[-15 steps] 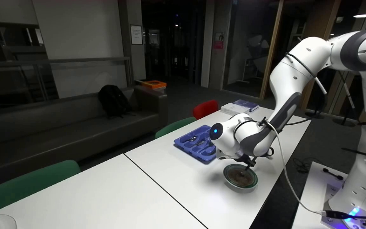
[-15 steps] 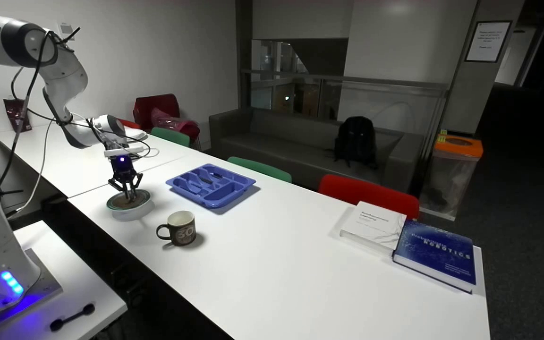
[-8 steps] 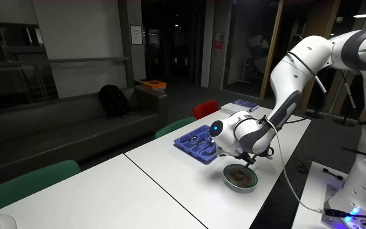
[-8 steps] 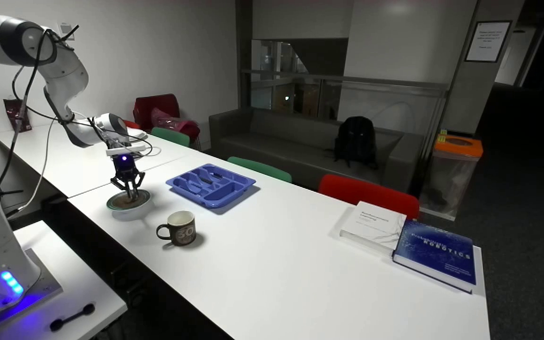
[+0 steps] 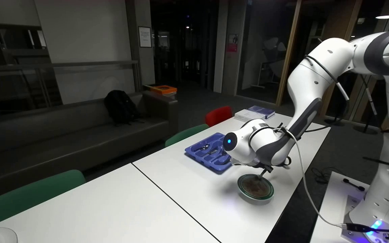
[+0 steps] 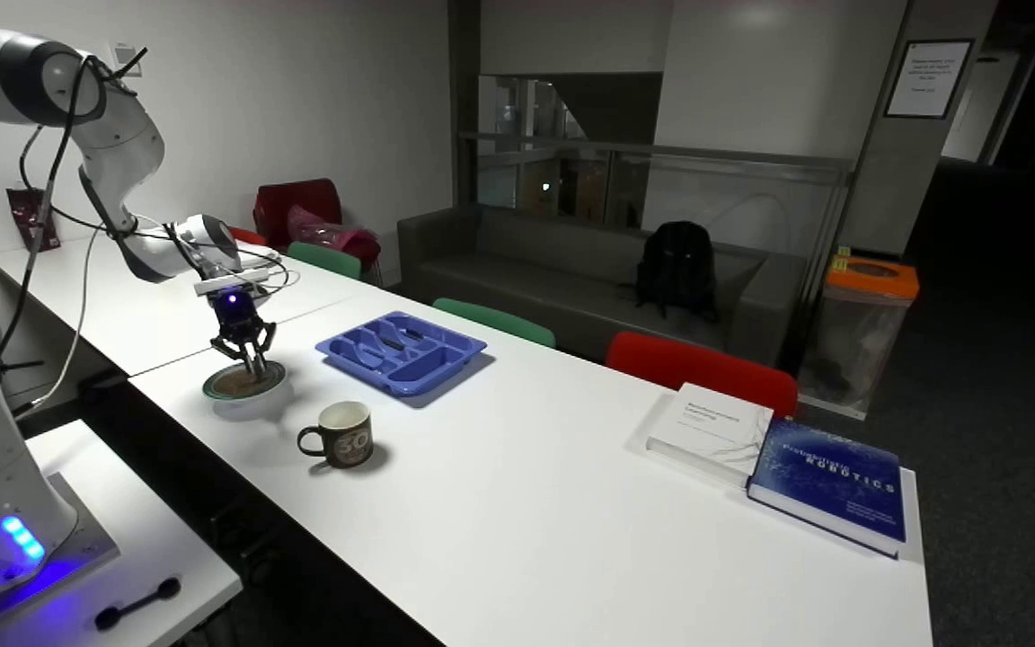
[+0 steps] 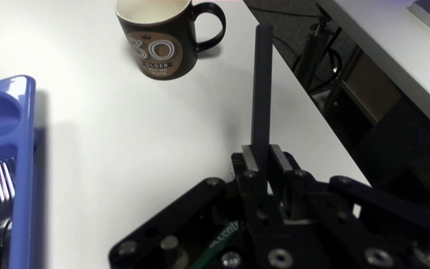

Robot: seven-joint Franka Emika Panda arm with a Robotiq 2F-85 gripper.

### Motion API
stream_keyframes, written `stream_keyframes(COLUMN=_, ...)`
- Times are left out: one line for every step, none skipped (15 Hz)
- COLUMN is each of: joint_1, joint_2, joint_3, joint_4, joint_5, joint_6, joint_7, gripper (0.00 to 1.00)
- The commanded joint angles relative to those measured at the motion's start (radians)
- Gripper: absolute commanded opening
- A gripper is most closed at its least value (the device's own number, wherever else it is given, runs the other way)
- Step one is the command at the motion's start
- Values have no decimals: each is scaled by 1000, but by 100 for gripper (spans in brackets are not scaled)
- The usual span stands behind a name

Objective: Pick up a silver spoon from the blue tray, stir the contents in the bowl using the spoon, place the spoon back on the tray

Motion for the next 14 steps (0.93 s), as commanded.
stream_keyframes(joint_1=30, joint_2=-8, joint_3=7, joint_4=-4, joint_5=-24, joint_6=-81, joint_7=59, gripper=3)
stream_keyframes(joint_1=34, joint_2=-4, joint_3=9, joint_4=-2, joint_5=-22, joint_6=-92, joint_7=61, gripper=3)
stream_keyframes(joint_1=38, joint_2=0, joint_3=11, joint_4=-1, joint_5=-20, joint_6=-99, joint_7=65, gripper=3)
stream_keyframes(joint_1=42, joint_2=3, joint_3=12, joint_4=0, joint_5=-20, joint_6=-109, joint_7=72, gripper=3)
stream_keyframes(joint_1=46, joint_2=7, joint_3=12, joint_4=4, joint_5=-18, joint_6=-120, joint_7=78, gripper=3)
stream_keyframes(joint_1=52, joint_2=13, joint_3=12, joint_4=9, joint_5=-16, joint_6=-141, joint_7=88, gripper=3)
stream_keyframes(joint_1=56, joint_2=17, joint_3=12, joint_4=14, joint_5=-12, joint_6=-160, joint_7=99, gripper=3)
stream_keyframes(joint_1=59, joint_2=22, joint_3=12, joint_4=20, joint_5=-7, joint_6=-183, joint_7=107, gripper=3)
stream_keyframes(joint_1=61, joint_2=26, joint_3=13, joint_4=25, joint_5=-3, joint_6=-207, joint_7=112, gripper=3)
stream_keyframes(joint_1=61, joint_2=29, joint_3=15, joint_4=29, joint_5=1, joint_6=-223, joint_7=114, gripper=3)
stream_keyframes(joint_1=61, joint_2=36, joint_3=17, joint_4=40, joint_5=4, joint_6=-242, joint_7=114, gripper=3)
stream_keyframes(joint_1=58, joint_2=42, joint_3=19, joint_4=48, joint_5=6, joint_6=-256, joint_7=109, gripper=3)
stream_keyframes(joint_1=57, joint_2=48, joint_3=20, joint_4=55, joint_5=5, joint_6=-269, joint_7=107, gripper=3)
stream_keyframes(joint_1=56, joint_2=52, joint_3=21, joint_4=62, joint_5=7, joint_6=-278, joint_7=104, gripper=3)
